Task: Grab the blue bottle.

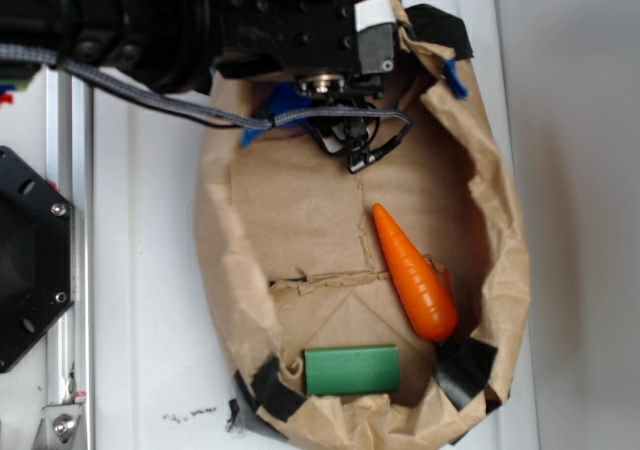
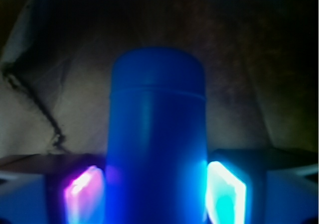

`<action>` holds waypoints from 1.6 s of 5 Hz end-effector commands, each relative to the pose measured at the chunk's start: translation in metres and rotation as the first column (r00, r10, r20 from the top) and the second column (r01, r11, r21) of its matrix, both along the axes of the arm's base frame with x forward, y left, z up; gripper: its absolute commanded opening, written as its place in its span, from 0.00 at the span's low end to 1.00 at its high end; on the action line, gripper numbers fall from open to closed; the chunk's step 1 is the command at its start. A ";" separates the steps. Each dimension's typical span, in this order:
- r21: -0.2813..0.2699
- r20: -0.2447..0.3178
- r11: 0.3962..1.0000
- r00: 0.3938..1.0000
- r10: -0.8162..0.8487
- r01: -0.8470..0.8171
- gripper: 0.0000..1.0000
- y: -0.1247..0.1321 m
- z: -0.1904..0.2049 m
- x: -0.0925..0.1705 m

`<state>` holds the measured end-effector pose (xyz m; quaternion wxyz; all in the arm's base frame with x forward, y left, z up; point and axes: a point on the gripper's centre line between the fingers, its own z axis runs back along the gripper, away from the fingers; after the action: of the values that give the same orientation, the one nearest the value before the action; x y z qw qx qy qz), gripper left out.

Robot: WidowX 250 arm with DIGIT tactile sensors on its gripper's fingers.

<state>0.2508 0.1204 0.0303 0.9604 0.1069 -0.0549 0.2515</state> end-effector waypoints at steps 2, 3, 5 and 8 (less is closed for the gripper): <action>0.003 0.038 1.000 0.999 0.013 -0.013 0.00 0.009 0.025 -0.004; -0.079 0.045 0.992 0.995 -0.090 0.094 0.00 -0.015 0.064 -0.004; -0.153 0.044 0.957 0.969 -0.243 0.247 0.00 -0.061 0.127 -0.008; -0.210 0.052 0.936 0.959 -0.278 0.283 0.00 -0.078 0.156 -0.008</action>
<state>0.2384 0.0397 0.1638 0.9919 -0.0088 -0.0181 0.1258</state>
